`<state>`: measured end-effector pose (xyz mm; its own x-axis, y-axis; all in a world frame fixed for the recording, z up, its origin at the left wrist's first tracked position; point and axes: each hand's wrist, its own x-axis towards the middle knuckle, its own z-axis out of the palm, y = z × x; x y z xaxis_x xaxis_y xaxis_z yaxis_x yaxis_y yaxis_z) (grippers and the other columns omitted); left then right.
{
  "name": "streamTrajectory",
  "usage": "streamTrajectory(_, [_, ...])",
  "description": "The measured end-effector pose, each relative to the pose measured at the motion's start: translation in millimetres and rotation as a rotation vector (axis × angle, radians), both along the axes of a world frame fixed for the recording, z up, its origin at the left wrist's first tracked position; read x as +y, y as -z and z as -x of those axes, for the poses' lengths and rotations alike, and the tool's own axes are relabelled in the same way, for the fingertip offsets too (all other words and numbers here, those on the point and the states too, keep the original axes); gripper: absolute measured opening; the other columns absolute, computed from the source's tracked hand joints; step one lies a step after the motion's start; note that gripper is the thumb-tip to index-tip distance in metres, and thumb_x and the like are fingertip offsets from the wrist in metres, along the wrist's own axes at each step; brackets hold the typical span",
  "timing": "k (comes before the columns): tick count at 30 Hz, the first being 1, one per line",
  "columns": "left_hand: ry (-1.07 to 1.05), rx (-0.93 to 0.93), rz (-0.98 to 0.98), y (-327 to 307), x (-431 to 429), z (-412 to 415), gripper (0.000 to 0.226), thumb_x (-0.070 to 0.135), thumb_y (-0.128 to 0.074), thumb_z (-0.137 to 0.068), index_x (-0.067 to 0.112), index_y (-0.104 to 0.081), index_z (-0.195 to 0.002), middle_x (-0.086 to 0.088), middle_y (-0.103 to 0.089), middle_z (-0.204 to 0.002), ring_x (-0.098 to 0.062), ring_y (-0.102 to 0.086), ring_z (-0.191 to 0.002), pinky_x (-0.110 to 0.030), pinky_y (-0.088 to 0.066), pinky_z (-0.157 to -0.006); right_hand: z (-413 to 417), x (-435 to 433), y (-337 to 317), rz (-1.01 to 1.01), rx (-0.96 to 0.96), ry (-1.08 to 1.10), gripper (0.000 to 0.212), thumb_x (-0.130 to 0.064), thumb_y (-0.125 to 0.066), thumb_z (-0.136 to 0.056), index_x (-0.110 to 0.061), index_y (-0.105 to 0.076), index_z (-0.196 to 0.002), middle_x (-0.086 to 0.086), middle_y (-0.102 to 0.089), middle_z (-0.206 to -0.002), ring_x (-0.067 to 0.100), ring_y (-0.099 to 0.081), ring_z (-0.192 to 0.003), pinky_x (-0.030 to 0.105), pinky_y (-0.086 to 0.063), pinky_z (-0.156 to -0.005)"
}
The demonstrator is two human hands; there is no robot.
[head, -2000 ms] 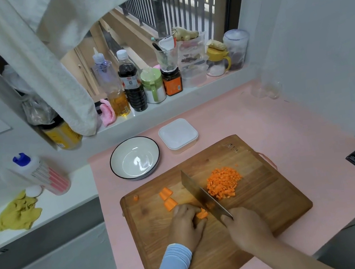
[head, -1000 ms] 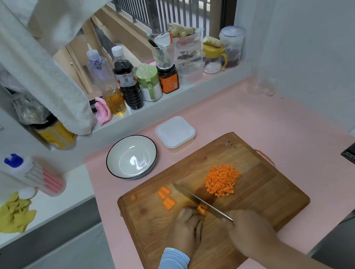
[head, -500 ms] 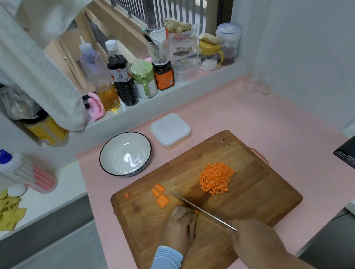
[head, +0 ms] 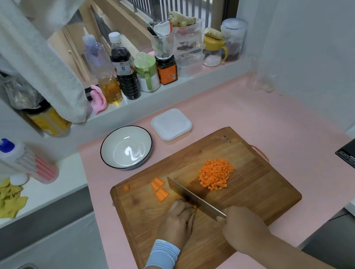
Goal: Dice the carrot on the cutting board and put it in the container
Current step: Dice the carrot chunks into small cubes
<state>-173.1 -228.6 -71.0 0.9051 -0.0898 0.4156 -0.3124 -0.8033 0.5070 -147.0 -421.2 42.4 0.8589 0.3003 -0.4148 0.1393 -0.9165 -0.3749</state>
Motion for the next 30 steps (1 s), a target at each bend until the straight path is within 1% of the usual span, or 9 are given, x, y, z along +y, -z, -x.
streamTrajectory(5, [-0.008,0.005,0.014,-0.1,0.5,3.8,0.01,0.015,-0.064,-0.092,0.011,-0.073,-0.093,0.001,-0.064,-0.099,-0.015,-0.058,-0.095,-0.023,-0.049,-0.085,-0.6,-0.8,-0.9,0.013,0.014,-0.005,0.029,-0.04,-0.045,-0.104,-0.021,-0.066,-0.112,-0.002,-0.069,-0.102,0.018,-0.066,-0.095,0.031,-0.052,-0.079])
streamTrajectory(11, [-0.035,0.003,-0.017,1.3,-0.8,4.8,0.009,0.014,-0.064,-0.091,0.011,-0.072,-0.089,0.0,-0.061,-0.092,-0.015,-0.057,-0.089,-0.024,-0.05,-0.078,3.2,-1.1,-1.1,0.019,-0.018,-0.031,0.029,-0.039,-0.043,-0.104,-0.022,-0.066,-0.109,-0.002,-0.069,-0.101,0.018,-0.066,-0.095,0.027,-0.045,-0.073])
streamTrajectory(15, [-0.038,-0.002,-0.019,2.9,0.0,3.6,0.005,0.013,-0.067,-0.089,0.011,-0.072,-0.087,0.001,-0.061,-0.091,-0.015,-0.057,-0.087,-0.024,-0.05,-0.077,10.2,-4.9,-1.1,-0.004,-0.056,-0.031,0.031,-0.039,-0.042,-0.104,-0.023,-0.067,-0.098,-0.004,-0.069,-0.092,0.016,-0.065,-0.088,0.03,-0.051,-0.078])
streamTrajectory(18, [-0.049,-0.001,-0.016,2.4,0.3,2.5,0.007,0.015,-0.065,-0.089,0.012,-0.071,-0.085,0.001,-0.061,-0.09,-0.014,-0.057,-0.085,-0.025,-0.05,-0.075,17.3,-10.2,-0.9,-0.035,-0.067,-0.03,0.027,-0.035,-0.044,-0.103,-0.024,-0.065,-0.091,-0.007,-0.065,-0.085,0.012,-0.062,-0.081,0.025,-0.047,-0.071])
streamTrajectory(20, [-0.051,-0.01,-0.013,1.1,-0.8,2.9,0.008,0.016,-0.065,-0.089,0.012,-0.071,-0.084,0.001,-0.062,-0.089,-0.014,-0.056,-0.085,-0.022,-0.048,-0.075,20.6,-13.1,-1.4,-0.02,-0.069,-0.053,0.024,-0.031,-0.044,-0.103,-0.027,-0.057,-0.082,-0.012,-0.055,-0.075,0.009,-0.056,-0.075,0.022,-0.042,-0.067])
streamTrajectory(22, [-0.046,-0.015,-0.009,0.3,-1.6,3.7,0.008,0.015,-0.066,-0.088,0.011,-0.072,-0.085,0.001,-0.062,-0.089,-0.013,-0.056,-0.085,-0.02,-0.047,-0.076,21.5,-14.9,-0.7,-0.003,-0.055,-0.06,0.027,-0.03,-0.044,-0.102,-0.029,-0.05,-0.076,-0.014,-0.049,-0.07,0.008,-0.053,-0.072,0.022,-0.043,-0.066])
streamTrajectory(25, [-0.047,-0.013,-0.005,1.2,-0.9,3.9,0.006,0.014,-0.067,-0.088,0.012,-0.073,-0.086,0.002,-0.063,-0.09,-0.013,-0.057,-0.086,-0.022,-0.049,-0.077,19.3,-16.2,1.4,-0.005,-0.02,-0.035,0.028,-0.036,-0.044,-0.103,-0.028,-0.054,-0.078,-0.012,-0.056,-0.075,0.007,-0.055,-0.071,0.019,-0.042,-0.059])
streamTrajectory(28, [-0.044,-0.003,0.004,1.6,-0.4,3.5,0.01,0.017,-0.065,-0.09,0.013,-0.073,-0.086,0.003,-0.063,-0.091,-0.013,-0.058,-0.087,-0.024,-0.05,-0.077,16.3,-15.3,1.1,-0.001,0.0,-0.026,0.026,-0.04,-0.044,-0.104,-0.029,-0.056,-0.083,-0.011,-0.061,-0.078,0.007,-0.061,-0.075,0.024,-0.052,-0.07])
streamTrajectory(30, [-0.042,0.002,0.013,2.2,-0.3,3.1,0.01,0.017,-0.064,-0.09,0.013,-0.073,-0.087,0.002,-0.063,-0.091,-0.013,-0.058,-0.088,-0.024,-0.051,-0.077,13.3,-11.7,-0.9,0.013,0.02,-0.019,0.026,-0.041,-0.044,-0.104,-0.029,-0.057,-0.086,-0.011,-0.062,-0.081,0.009,-0.065,-0.08,0.026,-0.054,-0.076])
